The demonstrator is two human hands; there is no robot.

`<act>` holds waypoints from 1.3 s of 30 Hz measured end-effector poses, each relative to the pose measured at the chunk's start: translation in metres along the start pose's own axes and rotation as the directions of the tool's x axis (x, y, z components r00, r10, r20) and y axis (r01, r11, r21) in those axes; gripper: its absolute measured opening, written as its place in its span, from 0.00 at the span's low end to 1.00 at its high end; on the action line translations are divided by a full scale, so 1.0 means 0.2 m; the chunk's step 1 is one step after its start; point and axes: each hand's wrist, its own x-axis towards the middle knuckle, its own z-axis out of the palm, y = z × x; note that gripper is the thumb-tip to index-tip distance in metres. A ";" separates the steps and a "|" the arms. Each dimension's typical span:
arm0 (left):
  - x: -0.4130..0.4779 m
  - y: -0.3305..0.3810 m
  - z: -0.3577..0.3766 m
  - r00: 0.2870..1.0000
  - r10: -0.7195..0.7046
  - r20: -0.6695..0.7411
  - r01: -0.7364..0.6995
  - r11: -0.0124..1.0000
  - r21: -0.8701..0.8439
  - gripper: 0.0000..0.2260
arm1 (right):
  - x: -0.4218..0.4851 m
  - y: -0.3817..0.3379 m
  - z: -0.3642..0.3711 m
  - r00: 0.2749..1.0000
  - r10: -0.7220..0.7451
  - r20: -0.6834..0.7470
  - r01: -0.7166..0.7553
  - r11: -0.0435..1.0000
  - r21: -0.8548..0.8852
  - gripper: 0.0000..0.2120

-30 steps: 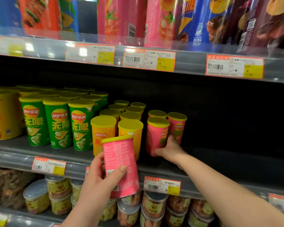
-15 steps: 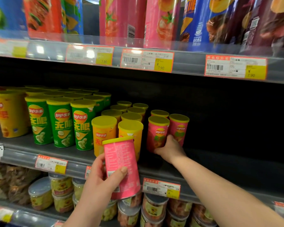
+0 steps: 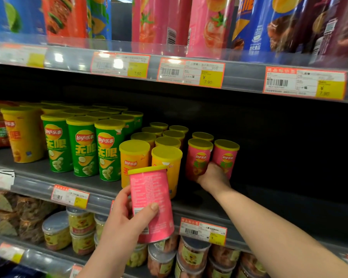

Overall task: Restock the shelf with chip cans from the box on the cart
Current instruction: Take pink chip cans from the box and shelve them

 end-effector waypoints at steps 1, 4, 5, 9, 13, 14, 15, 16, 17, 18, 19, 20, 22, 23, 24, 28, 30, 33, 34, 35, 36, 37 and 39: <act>0.00 0.00 0.00 1.000 0.004 0.005 -0.004 1.000 0.002 0.35 | -0.01 0.00 -0.01 1.000 0.000 0.003 0.000 1.000 -0.005 0.21; 0.00 0.01 0.03 0.999 0.001 0.035 -0.001 1.000 0.003 0.30 | -0.04 0.00 -0.06 1.000 -0.014 0.027 0.014 1.000 0.004 0.21; 0.00 0.01 0.04 0.999 0.001 0.054 -0.001 1.000 0.004 0.29 | -0.06 -0.01 -0.09 0.999 -0.021 0.037 0.021 1.000 -0.002 0.22; -0.01 0.02 0.13 0.991 0.016 0.130 -0.020 0.999 0.031 0.31 | -0.19 -0.01 -0.22 0.988 -0.125 0.094 0.109 0.981 0.161 0.16; 0.00 0.01 0.27 0.971 0.020 0.239 -0.029 0.999 0.034 0.29 | -0.36 0.03 -0.39 0.869 -0.291 0.401 0.052 0.859 0.510 0.17; 0.01 0.01 0.30 0.966 0.023 0.258 -0.033 0.999 0.035 0.28 | -0.39 0.05 -0.43 0.810 -0.335 0.481 0.011 0.830 0.558 0.24; 0.02 0.01 0.34 0.960 0.035 0.277 -0.049 0.998 0.041 0.28 | -0.43 0.06 -0.47 0.750 -0.361 0.554 -0.016 0.828 0.560 0.30; 0.03 0.01 0.37 0.953 0.055 0.298 -0.075 0.996 0.055 0.28 | -0.45 0.07 -0.49 0.702 -0.375 0.606 -0.024 0.837 0.546 0.32; 0.05 0.00 0.40 0.944 0.082 0.321 -0.109 0.992 0.068 0.29 | -0.46 0.08 -0.51 0.681 -0.379 0.627 -0.016 0.848 0.530 0.33; 0.06 0.00 0.43 0.934 0.107 0.342 -0.142 0.987 0.079 0.29 | -0.47 0.09 -0.52 0.693 -0.373 0.617 -0.008 0.852 0.523 0.34; 0.07 -0.01 0.46 0.923 0.126 0.363 -0.172 0.980 0.098 0.30 | -0.47 0.10 -0.53 0.723 -0.358 0.590 0.000 0.855 0.519 0.35; 0.09 -0.01 0.48 0.917 0.144 0.371 -0.208 0.968 0.139 0.30 | -0.46 0.11 -0.54 0.759 -0.340 0.556 0.009 0.859 0.512 0.37; 0.13 -0.04 0.50 0.920 0.187 0.345 -0.305 0.893 0.330 0.34 | -0.44 0.14 -0.55 0.830 -0.298 0.471 0.047 0.880 0.473 0.41; 0.15 -0.07 0.49 0.921 0.201 0.335 -0.345 0.819 0.458 0.38 | -0.42 0.16 -0.55 0.868 -0.265 0.420 0.064 0.898 0.436 0.43; 0.16 -0.08 0.48 0.913 0.213 0.347 -0.386 0.722 0.574 0.41 | -0.40 0.17 -0.55 0.901 -0.232 0.366 0.072 0.913 0.401 0.43; 0.22 -0.20 0.42 0.764 0.208 0.611 -0.636 0.082 0.767 0.33 | -0.30 0.20 -0.48 0.974 -0.069 0.214 0.013 0.968 0.251 0.46; 0.24 -0.25 0.39 0.697 0.234 0.678 -0.689 -0.042 0.723 0.25 | -0.24 0.21 -0.41 0.988 -0.028 0.154 -0.004 0.980 0.201 0.47; 0.25 -0.28 0.36 0.651 0.274 0.708 -0.722 -0.063 0.689 0.23 | -0.19 0.25 -0.36 0.987 -0.017 0.163 -0.025 0.967 0.252 0.45; 0.25 -0.28 0.36 0.645 0.272 0.714 -0.726 -0.075 0.684 0.24 | -0.18 0.25 -0.36 0.980 -0.023 0.196 -0.033 0.960 0.280 0.44; 0.25 -0.28 0.36 0.639 0.272 0.719 -0.728 -0.089 0.680 0.24 | -0.17 0.25 -0.36 0.972 -0.036 0.233 -0.035 0.955 0.295 0.42; 0.25 -0.29 0.36 0.634 0.278 0.722 -0.729 -0.098 0.678 0.25 | -0.17 0.25 -0.37 0.966 -0.048 0.256 -0.030 0.955 0.294 0.40; 0.26 -0.29 0.36 0.632 0.278 0.723 -0.728 -0.105 0.677 0.25 | -0.16 0.26 -0.38 0.966 -0.056 0.254 -0.020 0.958 0.287 0.40; 0.25 -0.28 0.36 0.635 0.279 0.720 -0.724 -0.108 0.681 0.24 | -0.15 0.26 -0.37 0.978 -0.047 0.202 -0.012 0.959 0.282 0.40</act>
